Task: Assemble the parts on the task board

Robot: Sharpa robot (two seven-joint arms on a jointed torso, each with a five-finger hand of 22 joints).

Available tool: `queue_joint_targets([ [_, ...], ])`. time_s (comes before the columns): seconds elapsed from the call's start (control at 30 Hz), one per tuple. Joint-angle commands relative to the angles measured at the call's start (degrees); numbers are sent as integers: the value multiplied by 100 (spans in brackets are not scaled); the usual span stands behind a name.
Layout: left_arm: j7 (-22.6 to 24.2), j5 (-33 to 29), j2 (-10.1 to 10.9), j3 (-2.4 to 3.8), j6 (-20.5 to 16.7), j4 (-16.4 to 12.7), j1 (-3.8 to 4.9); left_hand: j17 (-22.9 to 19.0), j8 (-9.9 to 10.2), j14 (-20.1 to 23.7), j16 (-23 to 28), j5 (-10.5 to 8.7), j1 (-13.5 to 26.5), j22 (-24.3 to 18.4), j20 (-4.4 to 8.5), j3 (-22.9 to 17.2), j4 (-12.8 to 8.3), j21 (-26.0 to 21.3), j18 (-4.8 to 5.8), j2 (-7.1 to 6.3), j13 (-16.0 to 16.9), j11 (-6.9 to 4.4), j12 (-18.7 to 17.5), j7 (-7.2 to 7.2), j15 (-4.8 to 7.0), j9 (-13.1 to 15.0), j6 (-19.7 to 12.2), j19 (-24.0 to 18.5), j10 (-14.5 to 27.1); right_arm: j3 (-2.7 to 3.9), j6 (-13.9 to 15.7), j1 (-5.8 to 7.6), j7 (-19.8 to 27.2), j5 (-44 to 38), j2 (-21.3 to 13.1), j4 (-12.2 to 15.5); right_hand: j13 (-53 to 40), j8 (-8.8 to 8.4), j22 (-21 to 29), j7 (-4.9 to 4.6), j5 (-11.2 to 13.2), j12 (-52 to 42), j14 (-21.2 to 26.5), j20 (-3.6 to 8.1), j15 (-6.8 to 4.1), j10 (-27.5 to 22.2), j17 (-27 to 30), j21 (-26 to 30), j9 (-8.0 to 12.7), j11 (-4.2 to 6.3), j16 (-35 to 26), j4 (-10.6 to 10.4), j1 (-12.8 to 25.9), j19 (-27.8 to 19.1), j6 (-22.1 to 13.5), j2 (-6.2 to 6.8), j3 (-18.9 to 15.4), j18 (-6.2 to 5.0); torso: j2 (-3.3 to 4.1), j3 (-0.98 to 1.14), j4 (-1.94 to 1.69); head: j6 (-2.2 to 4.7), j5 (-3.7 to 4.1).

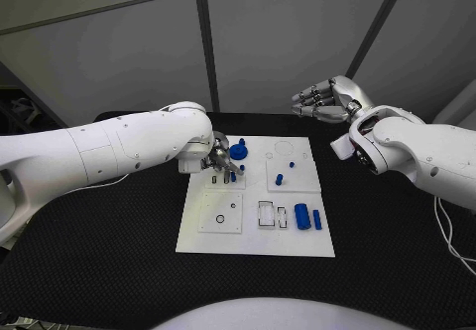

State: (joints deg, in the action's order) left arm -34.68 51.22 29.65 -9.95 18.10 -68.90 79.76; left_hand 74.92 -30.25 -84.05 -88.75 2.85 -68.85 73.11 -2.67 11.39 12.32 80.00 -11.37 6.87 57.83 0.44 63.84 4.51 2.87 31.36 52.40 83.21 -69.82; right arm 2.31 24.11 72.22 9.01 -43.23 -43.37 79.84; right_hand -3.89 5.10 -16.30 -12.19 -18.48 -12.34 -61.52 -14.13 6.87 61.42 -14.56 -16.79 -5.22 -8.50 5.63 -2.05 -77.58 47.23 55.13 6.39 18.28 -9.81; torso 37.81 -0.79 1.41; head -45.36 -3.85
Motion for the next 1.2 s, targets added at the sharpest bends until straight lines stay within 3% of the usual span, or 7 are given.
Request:
queue_joint_targets([
  [0.03,59,38,7,1,71,5,3,1348,-36,-533,18,-8,-69,8,-6,-15,-43,40,813,24,0,-17,7,-13,47,17,-45,25,0,5,19,13,17,15,8,-2,9,0,5,-29,-22,24,7,21,41,1,5,28,-2,-44,-35,15,-2,38,5,13,-5,-62,-7,4,-8,-3,-16],
  [0.33,66,38,20,1,16,2,-1,1348,-58,-533,19,-8,-117,23,-5,-84,-96,48,815,83,-5,-21,1,-16,49,65,-61,26,1,5,8,13,2,15,21,-19,10,1,8,-30,-23,24,8,20,41,1,6,33,-2,-45,-38,15,-2,38,7,13,-5,-62,-4,3,0,-12,-42],
  [0.53,92,38,19,1,-12,4,-1,1350,-81,-534,19,-8,-291,29,-1,-271,-253,50,814,205,-8,-31,-9,-27,59,138,-99,20,2,5,-19,13,-18,15,36,-39,10,1,11,-30,-23,23,10,20,42,1,7,37,-3,-45,-41,15,-2,38,9,13,-6,-62,-4,5,1,-19,-50],
  [0.93,239,-278,61,1,-17,36,-1,1312,17,-517,60,0,-1185,-31,50,-1224,-1038,3,799,526,-265,-91,-323,-79,115,201,-300,-24,203,4,-89,13,-46,6,68,-94,13,-1,25,-38,-25,24,16,16,46,-4,13,57,-3,-50,-52,12,5,39,8,17,-15,-61,-5,2,0,-37,-63],
  [1.03,263,-360,72,1,-10,23,-1,1307,47,-513,69,17,-1045,-53,33,-1747,-1219,-20,793,434,-364,-32,-446,-15,73,246,-331,-43,208,4,-101,13,-50,4,78,-106,16,-5,36,-44,-26,26,21,14,49,-10,16,72,-2,-55,-60,10,10,40,4,17,-19,-61,-4,2,-1,-37,-72],
  [1.2,282,-420,110,1,-38,0,-1,1300,60,-509,80,-15,-778,-70,14,-2319,-1360,-41,789,237,-442,-33,-528,-22,67,305,-344,-56,224,4,-115,13,-57,-1,91,-125,16,-5,36,-44,-26,27,21,14,49,-10,16,72,-2,-55,-60,10,10,40,4,17,-20,-61,-6,5,-4,-32,-75],
])
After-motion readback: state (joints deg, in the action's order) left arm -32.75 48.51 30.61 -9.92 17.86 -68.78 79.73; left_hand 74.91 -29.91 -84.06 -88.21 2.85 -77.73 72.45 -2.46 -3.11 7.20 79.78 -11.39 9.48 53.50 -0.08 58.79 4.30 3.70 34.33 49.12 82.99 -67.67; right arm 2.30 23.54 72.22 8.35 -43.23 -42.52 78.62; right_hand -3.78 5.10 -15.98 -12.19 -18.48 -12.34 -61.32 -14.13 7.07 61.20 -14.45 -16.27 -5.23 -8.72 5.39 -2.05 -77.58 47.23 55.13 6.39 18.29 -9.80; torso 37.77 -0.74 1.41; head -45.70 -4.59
